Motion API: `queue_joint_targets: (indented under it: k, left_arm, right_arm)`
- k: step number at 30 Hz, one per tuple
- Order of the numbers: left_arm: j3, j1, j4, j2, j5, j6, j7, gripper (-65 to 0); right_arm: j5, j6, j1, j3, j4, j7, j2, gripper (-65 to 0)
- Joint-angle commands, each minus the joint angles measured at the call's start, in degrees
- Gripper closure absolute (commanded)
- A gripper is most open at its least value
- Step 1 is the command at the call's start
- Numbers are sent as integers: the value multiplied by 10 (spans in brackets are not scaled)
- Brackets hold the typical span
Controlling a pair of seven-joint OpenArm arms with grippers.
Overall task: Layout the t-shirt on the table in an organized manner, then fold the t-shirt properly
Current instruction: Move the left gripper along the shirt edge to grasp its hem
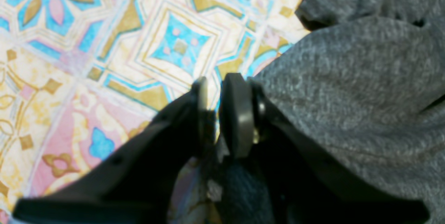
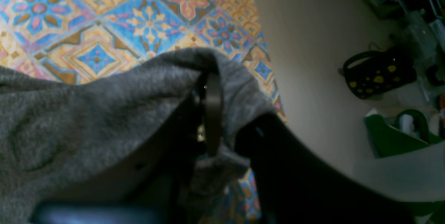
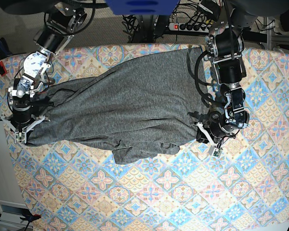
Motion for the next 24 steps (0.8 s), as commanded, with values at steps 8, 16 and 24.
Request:
queue_joint_targets:
  k: [8,16,24]
  left_arm:
    - [-3,-6,2,-10,1,-10,23,-82]
    - [-61,-11,3,-77,-47,-10,39,-81]
    - [-60,-37,3,-141,-128,-10,65,-82]
  right_arm:
    - [4,-5,13,0,12,20,10,0]
    - [4,-5,18,0,48,63,10,0]
    - [4,-7,19,0,50,116,-26,0]
